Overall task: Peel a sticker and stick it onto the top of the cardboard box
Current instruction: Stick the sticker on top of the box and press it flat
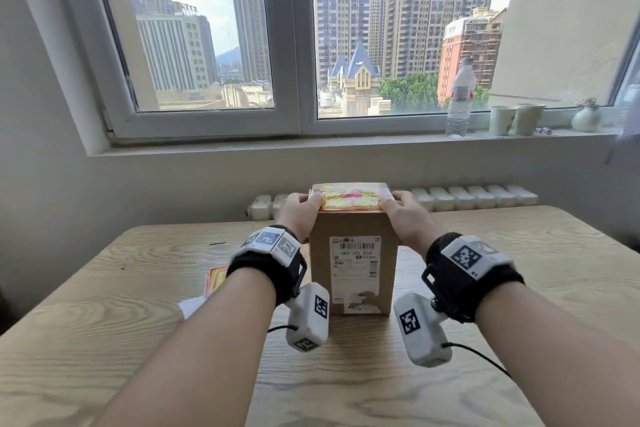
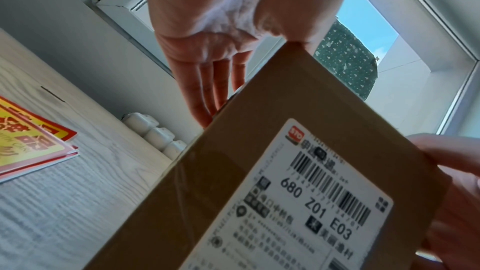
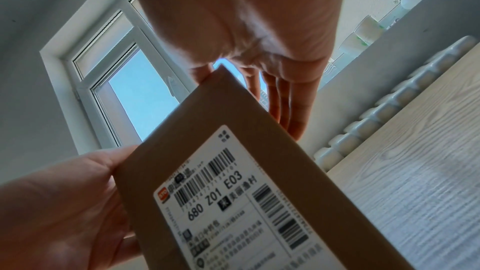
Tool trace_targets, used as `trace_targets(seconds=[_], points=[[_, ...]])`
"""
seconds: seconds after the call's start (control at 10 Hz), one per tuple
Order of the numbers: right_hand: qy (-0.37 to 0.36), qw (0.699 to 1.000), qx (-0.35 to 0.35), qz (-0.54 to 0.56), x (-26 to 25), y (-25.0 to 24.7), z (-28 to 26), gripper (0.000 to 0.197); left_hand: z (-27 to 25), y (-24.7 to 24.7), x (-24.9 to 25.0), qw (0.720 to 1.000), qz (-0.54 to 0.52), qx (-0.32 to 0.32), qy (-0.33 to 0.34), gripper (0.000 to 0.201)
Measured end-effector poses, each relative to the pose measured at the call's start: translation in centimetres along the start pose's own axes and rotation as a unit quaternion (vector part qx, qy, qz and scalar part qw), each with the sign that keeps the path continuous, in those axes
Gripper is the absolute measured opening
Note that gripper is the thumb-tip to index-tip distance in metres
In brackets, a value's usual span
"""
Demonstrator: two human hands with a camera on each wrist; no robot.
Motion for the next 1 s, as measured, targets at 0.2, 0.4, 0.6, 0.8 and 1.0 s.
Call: trace_targets(seconds=[0.2,0.4,0.6,0.8,1.0], points=[[-0.01,1.0,-0.004,-0.007,-0.2,0.2,0.0,0.052,-0.4,-0.2,-0.6,1.0,0.003,0.005,0.005,0.053],[-0.015,0.999,0.002,-0.043,-1.0,-0.8,-1.0,0.066,-1.6,-1.0,-0.4,1.0,0.008,0.011,0.019,0.065],[-0.049,0.994,0.013,-0.099,-3.3,-2.5,-3.5,0.062,-4.0,-2.4,0.3,0.999,0.025,0.027,0.026,0.052],[-0.085,0.986,0.011,-0.146,-6.0,-3.8,-6.7,0.058,-8.5,-3.9,2.0,0.994,0.084,0.022,0.07,0.045],[-0.116,0.965,-0.004,-0.235,-9.5,-5.3,-10.0,0.052,-12.2,-5.3,3.9,0.961,0.255,0.036,0.097,0.055]])
Point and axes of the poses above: each hand's wrist, its own z-axis towards the middle knuckle, its own y-axis out of the palm, x = y × z, the point moved 4 cm from there along z, towards the middle knuckle, and after that the axes turned 8 degrees about -y, right-handed, at the moved point
